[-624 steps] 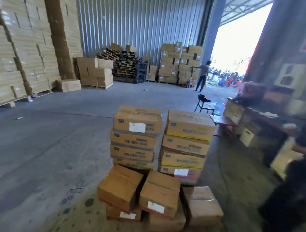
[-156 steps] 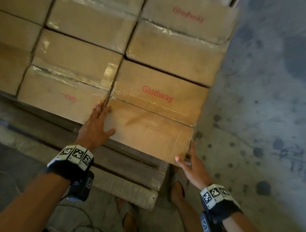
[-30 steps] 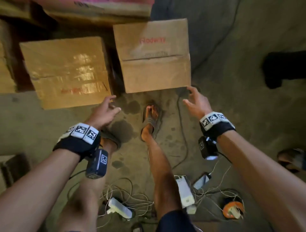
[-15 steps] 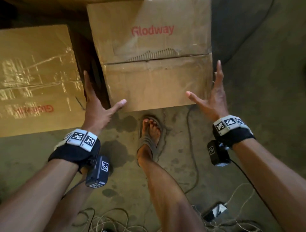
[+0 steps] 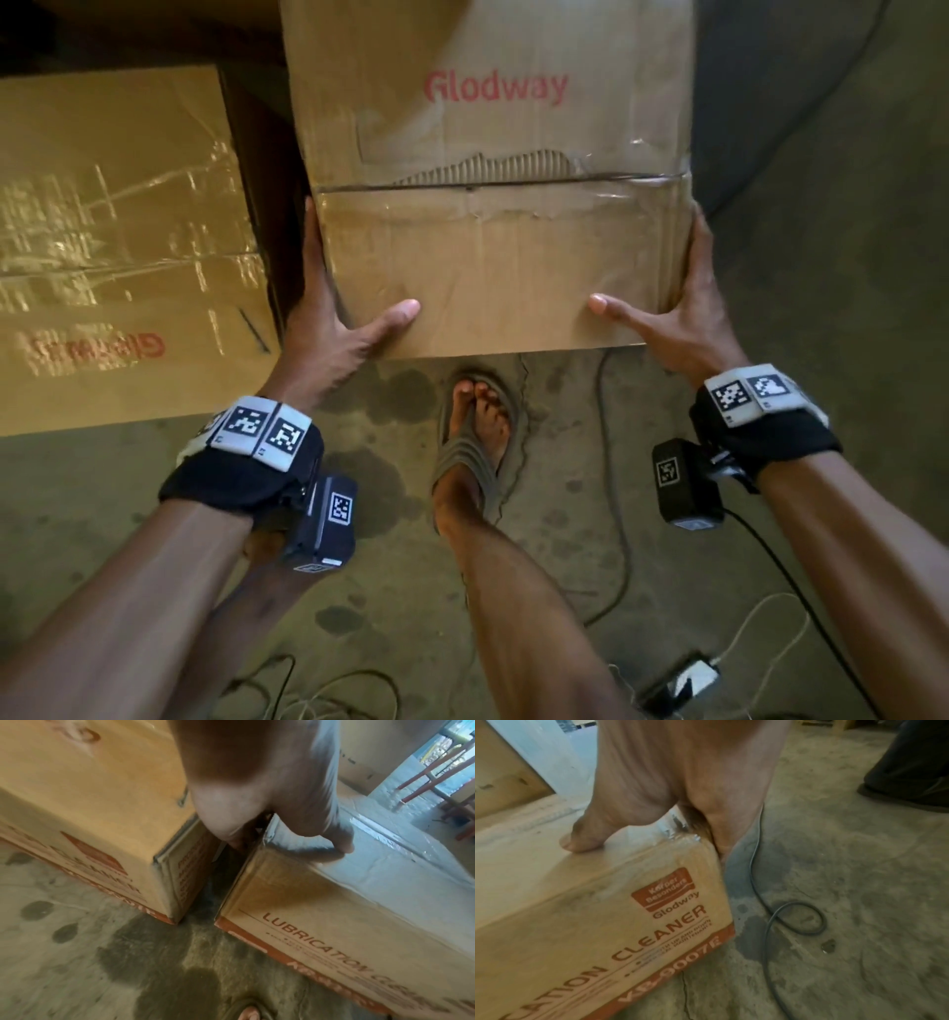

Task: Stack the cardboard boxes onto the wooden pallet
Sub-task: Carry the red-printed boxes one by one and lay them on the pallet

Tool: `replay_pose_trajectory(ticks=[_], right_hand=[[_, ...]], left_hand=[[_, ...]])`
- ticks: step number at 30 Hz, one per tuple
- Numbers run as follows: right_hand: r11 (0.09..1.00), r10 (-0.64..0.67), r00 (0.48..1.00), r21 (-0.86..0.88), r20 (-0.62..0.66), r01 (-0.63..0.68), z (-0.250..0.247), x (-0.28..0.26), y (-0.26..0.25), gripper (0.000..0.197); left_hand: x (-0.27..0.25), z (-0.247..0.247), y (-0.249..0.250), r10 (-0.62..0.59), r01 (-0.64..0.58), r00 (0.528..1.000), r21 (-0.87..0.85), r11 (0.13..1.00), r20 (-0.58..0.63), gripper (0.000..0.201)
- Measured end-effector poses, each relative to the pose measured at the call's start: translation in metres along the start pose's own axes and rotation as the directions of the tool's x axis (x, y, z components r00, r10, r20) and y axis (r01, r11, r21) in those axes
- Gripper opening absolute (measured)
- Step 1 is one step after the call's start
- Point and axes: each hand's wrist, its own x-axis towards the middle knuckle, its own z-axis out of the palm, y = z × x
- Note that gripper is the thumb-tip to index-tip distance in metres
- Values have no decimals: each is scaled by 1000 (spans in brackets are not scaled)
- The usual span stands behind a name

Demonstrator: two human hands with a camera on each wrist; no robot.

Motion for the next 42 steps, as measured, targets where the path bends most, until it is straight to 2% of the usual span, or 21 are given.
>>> replay_pose_trajectory(ticks=[6, 10, 13, 15, 19, 23, 27, 29, 33, 36, 39, 42], right_hand=[[995, 19, 999, 93, 31, -22, -35, -79, -46, 131], [987, 59, 997, 151, -51, -51, -67, -164, -94, 128], [983, 74, 994, 176, -84, -59, -92, -230, -139, 128], [978, 85, 993, 200, -83, -67, -107, -275, -176, 128], [967, 112, 991, 238, -78, -91, -125, -367, -251, 125], [966, 67, 996, 252, -61, -50, -120, -439, -320, 117], [971, -14, 1000, 237, -27, 20, -92, -477, -382, 115], [968, -72, 997, 242, 18, 66, -73, -484, -411, 113], [948, -203, 971, 275, 123, 163, -33, -484, -468, 107], [945, -264, 942, 252, 206, 210, -3, -491, -512, 96], [923, -363, 878, 249, 311, 293, 27, -504, -559, 91], [899, -435, 818, 226, 376, 374, 55, -517, -605, 94]], left_hand=[[-61, -33, 53, -16, 15, 1000, -89, 996, -16, 111], [-135, -64, 110, -2, -2, 999, -112, 994, -36, 93], [-199, -96, 160, 8, -9, 1000, -97, 995, -11, 90], [-244, -125, 195, -11, 10, 1000, -58, 998, -22, 90], [-329, -197, 250, -32, 35, 998, 58, 998, -48, 104], [-407, -272, 288, -66, 72, 993, 57, 996, -94, 109], [-466, -343, 292, -71, 82, 979, 52, 995, -190, 111], [-485, -374, 284, -95, 95, 966, -10, 995, -240, 109], [-521, -423, 250, -95, 43, 927, -149, 988, -364, 131], [-550, -453, 222, -131, -15, 866, -287, 958, -482, 120], [-578, -483, 200, -170, -101, 803, -412, 905, -571, 103], [-605, -510, 184, -237, -179, 736, -520, 835, -634, 104]])
